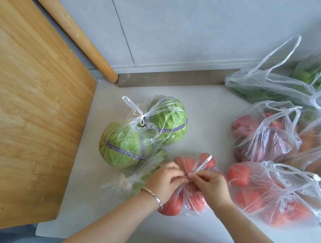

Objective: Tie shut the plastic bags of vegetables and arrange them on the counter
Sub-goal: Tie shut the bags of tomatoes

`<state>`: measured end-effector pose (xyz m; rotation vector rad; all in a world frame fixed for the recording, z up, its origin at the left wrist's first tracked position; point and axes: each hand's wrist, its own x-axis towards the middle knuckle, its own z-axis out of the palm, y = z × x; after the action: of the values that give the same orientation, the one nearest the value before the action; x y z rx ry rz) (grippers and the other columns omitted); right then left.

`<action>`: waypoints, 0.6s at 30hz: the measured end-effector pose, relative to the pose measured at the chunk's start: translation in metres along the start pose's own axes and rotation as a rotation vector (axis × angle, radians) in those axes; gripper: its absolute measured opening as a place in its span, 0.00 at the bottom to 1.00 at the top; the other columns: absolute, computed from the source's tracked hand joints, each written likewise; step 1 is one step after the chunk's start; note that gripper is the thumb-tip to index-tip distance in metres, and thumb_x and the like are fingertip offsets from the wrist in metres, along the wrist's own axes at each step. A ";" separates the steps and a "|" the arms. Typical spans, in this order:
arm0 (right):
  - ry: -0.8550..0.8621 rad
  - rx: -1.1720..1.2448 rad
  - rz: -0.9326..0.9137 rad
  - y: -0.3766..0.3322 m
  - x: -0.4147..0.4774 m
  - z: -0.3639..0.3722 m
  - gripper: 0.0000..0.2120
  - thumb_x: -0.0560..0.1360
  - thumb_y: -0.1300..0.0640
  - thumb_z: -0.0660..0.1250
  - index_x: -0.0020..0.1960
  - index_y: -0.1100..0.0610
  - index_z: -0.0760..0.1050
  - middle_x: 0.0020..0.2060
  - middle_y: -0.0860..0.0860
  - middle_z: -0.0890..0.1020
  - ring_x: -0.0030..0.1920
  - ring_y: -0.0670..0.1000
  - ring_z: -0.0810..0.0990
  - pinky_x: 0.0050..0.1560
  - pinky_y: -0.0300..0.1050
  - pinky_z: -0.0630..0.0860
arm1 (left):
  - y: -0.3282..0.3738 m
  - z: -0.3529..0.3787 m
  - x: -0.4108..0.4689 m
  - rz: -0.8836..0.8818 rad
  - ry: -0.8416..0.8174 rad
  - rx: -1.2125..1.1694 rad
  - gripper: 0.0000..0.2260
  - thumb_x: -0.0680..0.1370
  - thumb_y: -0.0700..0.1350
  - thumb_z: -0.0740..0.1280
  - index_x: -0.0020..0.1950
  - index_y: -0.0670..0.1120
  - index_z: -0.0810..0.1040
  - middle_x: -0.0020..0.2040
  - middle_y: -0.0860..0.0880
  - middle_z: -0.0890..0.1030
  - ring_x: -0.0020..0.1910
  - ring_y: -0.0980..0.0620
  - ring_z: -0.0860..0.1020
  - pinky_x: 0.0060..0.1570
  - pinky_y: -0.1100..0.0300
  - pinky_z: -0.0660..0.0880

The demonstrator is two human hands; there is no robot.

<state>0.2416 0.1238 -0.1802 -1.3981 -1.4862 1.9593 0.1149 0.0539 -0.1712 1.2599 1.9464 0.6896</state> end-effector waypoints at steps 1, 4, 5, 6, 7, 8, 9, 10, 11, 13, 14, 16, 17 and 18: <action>0.022 -0.012 -0.018 0.000 -0.001 0.002 0.08 0.71 0.65 0.70 0.33 0.60 0.81 0.23 0.52 0.80 0.25 0.48 0.77 0.31 0.37 0.77 | 0.000 0.000 0.001 -0.012 -0.004 -0.026 0.08 0.74 0.43 0.68 0.47 0.39 0.82 0.39 0.55 0.72 0.44 0.55 0.74 0.48 0.64 0.70; 0.101 -0.015 -0.043 0.000 -0.004 0.008 0.10 0.72 0.64 0.68 0.32 0.57 0.80 0.21 0.50 0.80 0.23 0.47 0.77 0.29 0.37 0.77 | 0.001 0.002 0.004 -0.076 0.030 -0.130 0.06 0.73 0.41 0.68 0.46 0.40 0.83 0.36 0.58 0.73 0.37 0.64 0.74 0.41 0.74 0.69; 0.128 0.007 -0.030 0.000 -0.005 0.010 0.11 0.72 0.64 0.68 0.32 0.58 0.79 0.20 0.50 0.79 0.22 0.47 0.77 0.28 0.37 0.77 | 0.002 0.003 0.004 -0.094 0.050 -0.158 0.06 0.73 0.41 0.69 0.46 0.40 0.83 0.35 0.58 0.74 0.35 0.66 0.75 0.40 0.76 0.69; 0.152 0.045 -0.006 0.000 -0.006 0.013 0.11 0.73 0.65 0.67 0.32 0.60 0.78 0.20 0.50 0.79 0.22 0.47 0.77 0.27 0.36 0.76 | 0.003 0.004 0.004 -0.110 0.073 -0.177 0.06 0.72 0.40 0.70 0.45 0.40 0.83 0.34 0.58 0.74 0.34 0.68 0.75 0.38 0.76 0.69; 0.173 0.089 0.028 0.001 -0.006 0.015 0.11 0.73 0.65 0.66 0.32 0.62 0.78 0.20 0.51 0.79 0.21 0.47 0.77 0.26 0.36 0.76 | 0.003 0.005 0.003 -0.122 0.093 -0.186 0.05 0.71 0.40 0.71 0.44 0.39 0.83 0.33 0.58 0.75 0.34 0.69 0.75 0.38 0.77 0.69; 0.188 0.136 0.063 0.001 -0.005 0.018 0.11 0.74 0.65 0.66 0.32 0.63 0.77 0.20 0.51 0.79 0.21 0.48 0.77 0.25 0.36 0.76 | 0.002 0.005 0.003 -0.133 0.111 -0.187 0.05 0.71 0.39 0.71 0.43 0.39 0.83 0.33 0.58 0.75 0.33 0.69 0.75 0.37 0.76 0.69; 0.198 0.165 0.095 0.001 -0.005 0.019 0.11 0.74 0.65 0.66 0.33 0.64 0.77 0.20 0.52 0.79 0.21 0.48 0.77 0.24 0.36 0.75 | 0.002 0.005 0.003 -0.141 0.123 -0.176 0.04 0.70 0.39 0.71 0.42 0.38 0.83 0.32 0.59 0.75 0.33 0.69 0.75 0.37 0.76 0.69; 0.203 0.177 0.118 0.000 -0.004 0.020 0.11 0.74 0.65 0.66 0.33 0.63 0.77 0.20 0.52 0.79 0.20 0.48 0.77 0.23 0.35 0.75 | 0.001 0.005 0.003 -0.149 0.128 -0.157 0.05 0.70 0.39 0.71 0.41 0.38 0.83 0.32 0.59 0.75 0.32 0.67 0.75 0.37 0.76 0.69; 0.200 0.167 0.128 -0.001 -0.003 0.019 0.10 0.73 0.65 0.66 0.33 0.63 0.77 0.20 0.52 0.79 0.20 0.48 0.77 0.23 0.35 0.74 | 0.001 0.006 0.004 -0.153 0.129 -0.126 0.05 0.71 0.39 0.71 0.40 0.38 0.82 0.32 0.59 0.74 0.33 0.65 0.75 0.37 0.75 0.69; 0.187 0.131 0.120 -0.005 -0.003 0.018 0.06 0.72 0.64 0.68 0.36 0.64 0.77 0.20 0.51 0.80 0.21 0.48 0.78 0.22 0.36 0.74 | 0.003 0.007 0.005 -0.151 0.122 -0.041 0.05 0.72 0.40 0.69 0.41 0.37 0.81 0.33 0.58 0.72 0.37 0.58 0.74 0.41 0.70 0.70; 0.187 0.112 0.105 -0.007 -0.003 0.017 0.04 0.71 0.64 0.70 0.39 0.64 0.76 0.21 0.51 0.80 0.21 0.48 0.78 0.23 0.36 0.75 | 0.005 0.008 0.005 -0.149 0.114 -0.003 0.06 0.73 0.40 0.68 0.41 0.37 0.80 0.34 0.57 0.72 0.39 0.56 0.74 0.43 0.67 0.69; 0.198 0.049 0.076 -0.008 -0.006 0.015 0.09 0.70 0.62 0.72 0.43 0.60 0.71 0.22 0.51 0.80 0.22 0.48 0.79 0.24 0.38 0.76 | 0.006 0.008 0.005 -0.167 0.102 0.039 0.07 0.75 0.42 0.66 0.43 0.39 0.79 0.37 0.52 0.75 0.42 0.53 0.74 0.43 0.66 0.68; 0.193 0.013 0.059 -0.009 -0.008 0.015 0.11 0.70 0.62 0.72 0.44 0.57 0.69 0.24 0.52 0.81 0.23 0.48 0.79 0.26 0.38 0.77 | 0.007 0.008 0.006 -0.188 0.098 0.045 0.07 0.75 0.42 0.65 0.43 0.39 0.79 0.40 0.49 0.78 0.43 0.52 0.76 0.42 0.66 0.67; 0.177 -0.027 0.030 -0.008 -0.009 0.015 0.11 0.70 0.63 0.71 0.44 0.56 0.69 0.27 0.53 0.82 0.25 0.48 0.80 0.29 0.38 0.78 | 0.007 0.008 0.006 -0.215 0.098 0.043 0.07 0.75 0.43 0.65 0.44 0.40 0.79 0.43 0.47 0.80 0.44 0.49 0.77 0.42 0.64 0.68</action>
<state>0.2314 0.1120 -0.1689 -1.5686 -1.4241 1.7863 0.1235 0.0626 -0.1726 1.0391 2.1485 0.6126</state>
